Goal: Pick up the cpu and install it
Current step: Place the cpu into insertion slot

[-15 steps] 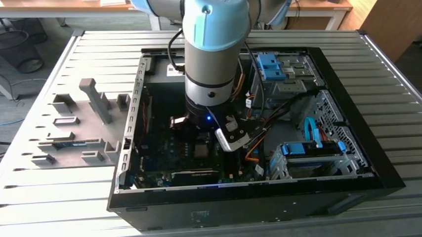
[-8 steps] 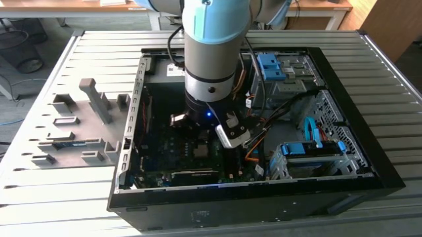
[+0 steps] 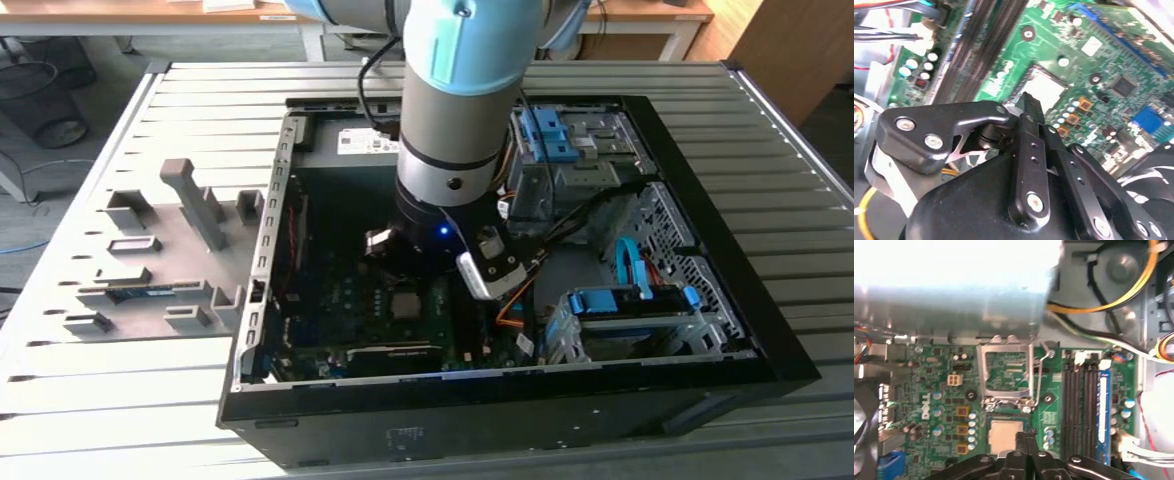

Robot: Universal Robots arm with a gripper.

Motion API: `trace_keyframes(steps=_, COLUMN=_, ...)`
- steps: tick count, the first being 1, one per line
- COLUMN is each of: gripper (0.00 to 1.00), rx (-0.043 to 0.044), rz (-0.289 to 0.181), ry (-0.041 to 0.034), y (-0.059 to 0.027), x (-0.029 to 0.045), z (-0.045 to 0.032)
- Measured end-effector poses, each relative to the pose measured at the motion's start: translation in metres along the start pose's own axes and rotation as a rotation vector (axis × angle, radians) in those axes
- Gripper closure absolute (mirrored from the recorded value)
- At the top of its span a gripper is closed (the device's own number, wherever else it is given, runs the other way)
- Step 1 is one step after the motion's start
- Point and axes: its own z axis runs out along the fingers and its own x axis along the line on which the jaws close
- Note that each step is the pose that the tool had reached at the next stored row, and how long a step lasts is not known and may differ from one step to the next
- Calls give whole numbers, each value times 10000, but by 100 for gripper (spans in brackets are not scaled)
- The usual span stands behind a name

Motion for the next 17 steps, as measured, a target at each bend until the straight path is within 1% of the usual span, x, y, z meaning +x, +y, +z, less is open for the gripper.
trace_keyframes(steps=1, gripper=90, rx=-66, rz=-5, ry=10, y=0, x=-15, z=-1)
trace_keyframes(steps=2, gripper=90, rx=-82, rz=-6, ry=16, y=0, x=-24, z=-10)
trace_keyframes(steps=6, gripper=90, rx=-87, rz=-3, ry=69, y=2, x=-60, z=-89)
trace_keyframes(steps=8, gripper=90, rx=-89, rz=-3, ry=81, y=4, x=-68, z=-169)
trace_keyframes(steps=14, gripper=90, rx=-88, rz=-3, ry=82, y=12, x=-47, z=-442)
trace_keyframes(steps=16, gripper=90, rx=-89, rz=-4, ry=82, y=14, x=-42, z=-509)
trace_keyframes(steps=17, gripper=90, rx=-88, rz=-4, ry=82, y=15, x=-41, z=-522)
